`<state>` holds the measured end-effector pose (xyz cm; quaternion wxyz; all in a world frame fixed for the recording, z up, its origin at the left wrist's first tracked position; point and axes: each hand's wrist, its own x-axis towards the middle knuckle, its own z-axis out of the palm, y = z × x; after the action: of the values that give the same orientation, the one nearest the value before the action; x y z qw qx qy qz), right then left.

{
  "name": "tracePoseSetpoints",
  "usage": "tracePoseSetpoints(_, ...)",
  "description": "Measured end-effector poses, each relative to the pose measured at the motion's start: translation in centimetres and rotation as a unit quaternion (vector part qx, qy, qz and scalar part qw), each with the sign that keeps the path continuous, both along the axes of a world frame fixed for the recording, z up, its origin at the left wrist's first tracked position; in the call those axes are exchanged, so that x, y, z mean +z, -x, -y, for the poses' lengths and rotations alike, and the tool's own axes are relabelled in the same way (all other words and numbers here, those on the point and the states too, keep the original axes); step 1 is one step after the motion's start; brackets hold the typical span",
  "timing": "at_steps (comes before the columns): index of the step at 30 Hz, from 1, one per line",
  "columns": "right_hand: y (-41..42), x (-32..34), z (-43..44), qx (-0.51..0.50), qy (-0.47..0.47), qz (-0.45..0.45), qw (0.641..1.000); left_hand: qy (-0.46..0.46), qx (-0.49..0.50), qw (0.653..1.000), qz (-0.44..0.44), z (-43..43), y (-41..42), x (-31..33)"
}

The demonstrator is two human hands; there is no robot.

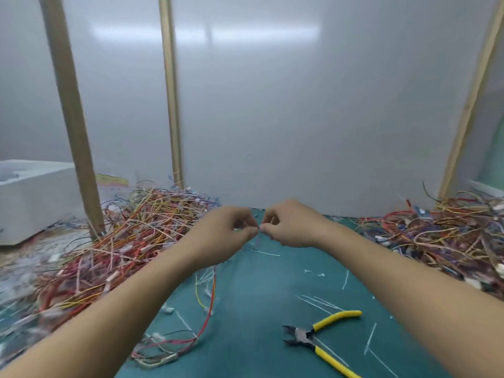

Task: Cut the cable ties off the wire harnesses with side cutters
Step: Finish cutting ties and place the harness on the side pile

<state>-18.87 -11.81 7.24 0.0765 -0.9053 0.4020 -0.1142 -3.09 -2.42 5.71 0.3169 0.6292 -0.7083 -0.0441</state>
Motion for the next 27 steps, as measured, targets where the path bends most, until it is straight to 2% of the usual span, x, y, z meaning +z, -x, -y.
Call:
tracePoseSetpoints(6, -10.5, -4.4, -2.1, 0.081, 0.015, 0.014, 0.997, 0.01, 0.143, 0.988, 0.052, -3.1, -9.0, -2.9)
tracePoseSetpoints(11, -16.0, -6.1, -2.5, 0.095, 0.066, 0.075, 0.99, 0.051, 0.281, 0.948, 0.142, -3.7, -15.2, -4.3)
tracePoseSetpoints(13, -17.6, -6.4, -2.5, 0.107, 0.077, 0.086, 0.988, 0.006, 0.314, 0.935, 0.165, -3.5, -16.9, -5.3)
tracePoseSetpoints(16, -19.7, -6.7, -2.2, 0.103, 0.086, 0.086, 0.987, -0.063, 0.311, 0.937, 0.147, -3.4, -17.9, -7.5)
tracePoseSetpoints(22, -22.0, -8.0, -1.5, 0.106, 0.061, 0.047, 0.991, 0.028, 0.282, 0.952, 0.117, -3.5, -18.1, -9.1)
tracePoseSetpoints(27, -22.2, -8.3, -1.1, 0.118, 0.074, 0.004, 0.99, 0.048, 0.28, 0.955, 0.088, -3.3, -18.1, -8.9)
